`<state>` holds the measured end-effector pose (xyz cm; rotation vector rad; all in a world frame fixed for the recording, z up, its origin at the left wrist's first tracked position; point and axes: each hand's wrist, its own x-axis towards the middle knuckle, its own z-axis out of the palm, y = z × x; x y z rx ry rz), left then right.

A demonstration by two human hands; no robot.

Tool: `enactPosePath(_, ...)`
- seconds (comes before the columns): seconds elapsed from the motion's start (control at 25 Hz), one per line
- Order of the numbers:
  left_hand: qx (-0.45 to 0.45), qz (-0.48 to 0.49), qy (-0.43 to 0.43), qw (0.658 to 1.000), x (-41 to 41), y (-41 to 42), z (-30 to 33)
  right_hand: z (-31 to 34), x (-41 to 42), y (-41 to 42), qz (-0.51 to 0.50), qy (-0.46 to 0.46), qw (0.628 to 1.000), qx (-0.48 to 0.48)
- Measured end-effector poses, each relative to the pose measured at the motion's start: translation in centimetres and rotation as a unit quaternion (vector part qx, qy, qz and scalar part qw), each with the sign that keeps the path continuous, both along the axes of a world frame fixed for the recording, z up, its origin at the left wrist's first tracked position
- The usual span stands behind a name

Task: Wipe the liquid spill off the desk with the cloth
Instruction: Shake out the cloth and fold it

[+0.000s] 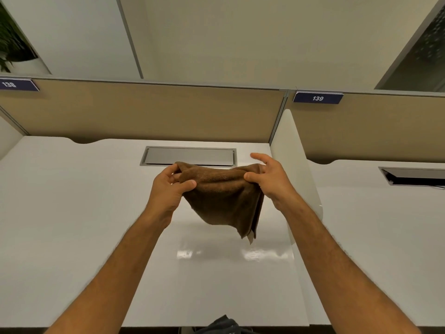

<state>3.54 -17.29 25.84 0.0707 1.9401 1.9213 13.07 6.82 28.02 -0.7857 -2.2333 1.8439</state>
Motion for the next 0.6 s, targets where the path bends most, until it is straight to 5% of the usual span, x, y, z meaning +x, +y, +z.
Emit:
enactPosePath(0.36, 0.014, 0.004, 0.002, 1.000, -2.0, 0.1, 2.5, 0.7, -0.5, 0.5, -0.057, 0.103, 0.993, 0.002)
enactPosePath(0.6, -0.022, 0.004, 0.077, 0.997, -2.4, 0.4, 3.9, 1.7, -0.1, 0.8, -0.025, 0.110, 0.974, 0.196)
